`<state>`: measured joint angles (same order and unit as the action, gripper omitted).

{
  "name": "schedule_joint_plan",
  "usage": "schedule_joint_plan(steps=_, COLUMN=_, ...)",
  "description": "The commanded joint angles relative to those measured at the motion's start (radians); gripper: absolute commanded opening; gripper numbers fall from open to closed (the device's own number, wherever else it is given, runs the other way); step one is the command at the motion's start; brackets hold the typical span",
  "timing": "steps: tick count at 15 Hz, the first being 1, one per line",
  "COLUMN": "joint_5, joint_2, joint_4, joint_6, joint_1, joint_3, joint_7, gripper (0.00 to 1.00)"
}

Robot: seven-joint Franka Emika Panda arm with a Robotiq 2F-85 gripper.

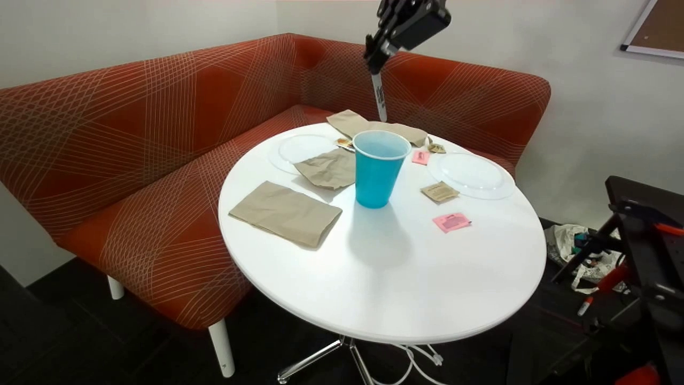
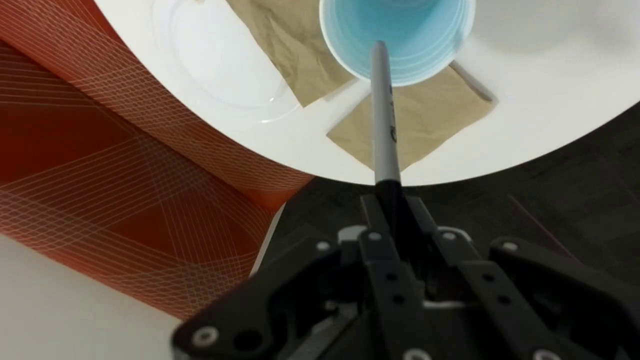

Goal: Take the marker from the blue cup and place it on the table

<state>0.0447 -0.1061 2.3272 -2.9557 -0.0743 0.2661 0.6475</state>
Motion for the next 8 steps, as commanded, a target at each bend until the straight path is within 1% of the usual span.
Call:
schedule_joint_plan(steps=1, joint_5=0.010, joint_2=0.145, joint_4=0.092, joint_6=0.031, joint_1=0.026, joint_3=0.014, joint_7=-0.071, gripper=0.04)
schedule_joint_plan(steps=4, joint_5=0.095, joint_2=0.210, joint_4=0.120, joint_6=0.118, joint_1=0.057, joint_3=0.049, joint_7=-0.058, gripper=0.04)
schedule_joint_plan(steps=7, joint_5=0.245, joint_2=0.256, joint_4=0.127, joint_6=0.219, joint_1=0.115, joint_3=0.066, joint_7=0.013, gripper=0.04)
schedule_joint_plan(steps=8, joint_5=0.271, joint_2=0.267, joint_4=0.125, joint_6=0.258, joint_1=0.129, joint_3=0.069, joint_7=0.009, gripper=0.04)
